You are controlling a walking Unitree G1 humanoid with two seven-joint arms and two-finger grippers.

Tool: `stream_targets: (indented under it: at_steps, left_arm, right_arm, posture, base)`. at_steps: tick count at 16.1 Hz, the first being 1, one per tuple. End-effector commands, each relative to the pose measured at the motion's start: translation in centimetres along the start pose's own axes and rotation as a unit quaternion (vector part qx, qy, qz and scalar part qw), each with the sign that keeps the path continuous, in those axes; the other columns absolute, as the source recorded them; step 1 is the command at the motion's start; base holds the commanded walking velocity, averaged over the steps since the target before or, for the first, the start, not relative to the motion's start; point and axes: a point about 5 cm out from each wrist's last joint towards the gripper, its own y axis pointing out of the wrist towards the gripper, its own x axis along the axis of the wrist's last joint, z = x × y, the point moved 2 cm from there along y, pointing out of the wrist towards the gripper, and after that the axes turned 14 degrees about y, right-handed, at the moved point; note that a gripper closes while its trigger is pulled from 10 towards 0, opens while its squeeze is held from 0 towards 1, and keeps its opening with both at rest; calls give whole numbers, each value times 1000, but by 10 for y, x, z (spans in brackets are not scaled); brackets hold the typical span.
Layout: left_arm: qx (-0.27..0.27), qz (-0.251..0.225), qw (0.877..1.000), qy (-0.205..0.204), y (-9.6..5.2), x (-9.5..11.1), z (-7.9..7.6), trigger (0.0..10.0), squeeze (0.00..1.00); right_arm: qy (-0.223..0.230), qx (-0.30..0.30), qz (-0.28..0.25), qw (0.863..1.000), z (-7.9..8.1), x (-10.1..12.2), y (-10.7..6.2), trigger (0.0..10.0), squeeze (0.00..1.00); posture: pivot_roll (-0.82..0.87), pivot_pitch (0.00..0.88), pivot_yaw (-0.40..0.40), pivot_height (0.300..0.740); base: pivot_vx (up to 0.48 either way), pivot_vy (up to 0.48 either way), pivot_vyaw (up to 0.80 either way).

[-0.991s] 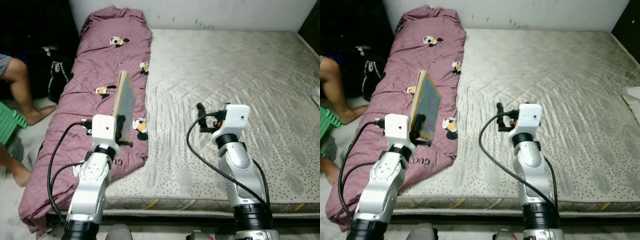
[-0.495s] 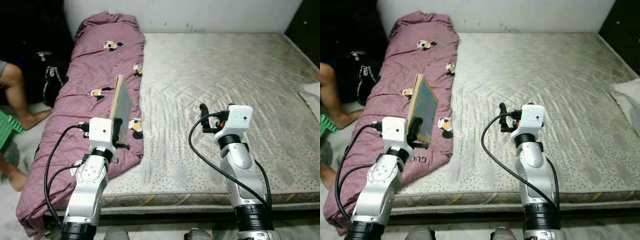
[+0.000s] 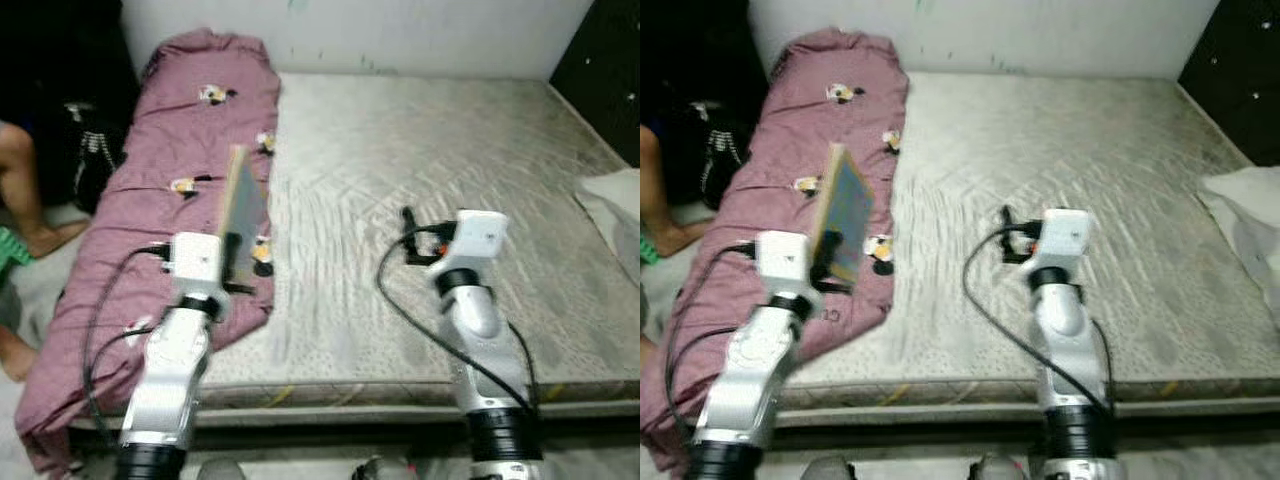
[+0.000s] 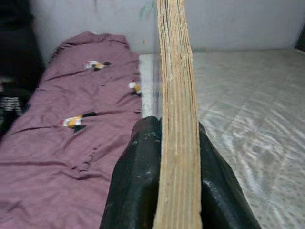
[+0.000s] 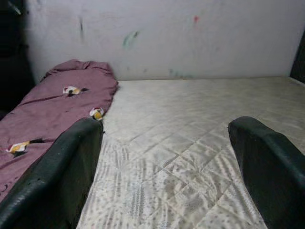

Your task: Clean up the room

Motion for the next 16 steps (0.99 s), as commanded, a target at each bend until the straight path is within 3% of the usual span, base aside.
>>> stream_targets:
  at_steps: [1, 5, 16]
  left_arm:
    - [-10, -24, 1000, -2, 2, 11, -6, 10000, 0]
    - [-10, -24, 1000, -4, 3, 11, -9, 10000, 0]
    - [-11, -24, 1000, -12, 4, 11, -14, 10000, 0]
  right_arm:
    - [-11, -3, -5, 1000, -6, 4, 0, 10000, 0]
    - [-13, 5, -7, 1000, -5, 6, -1, 10000, 0]
    - [-17, 0, 0, 1000, -8, 6, -1, 10000, 0]
  posture:
    - [-7, 0, 6, 740]
    - [-12, 0, 1, 740]
    - [-26, 0, -12, 740]
  base:
    - [0, -330, 0]
    - [0, -319, 592]
    - [0, -303, 0]
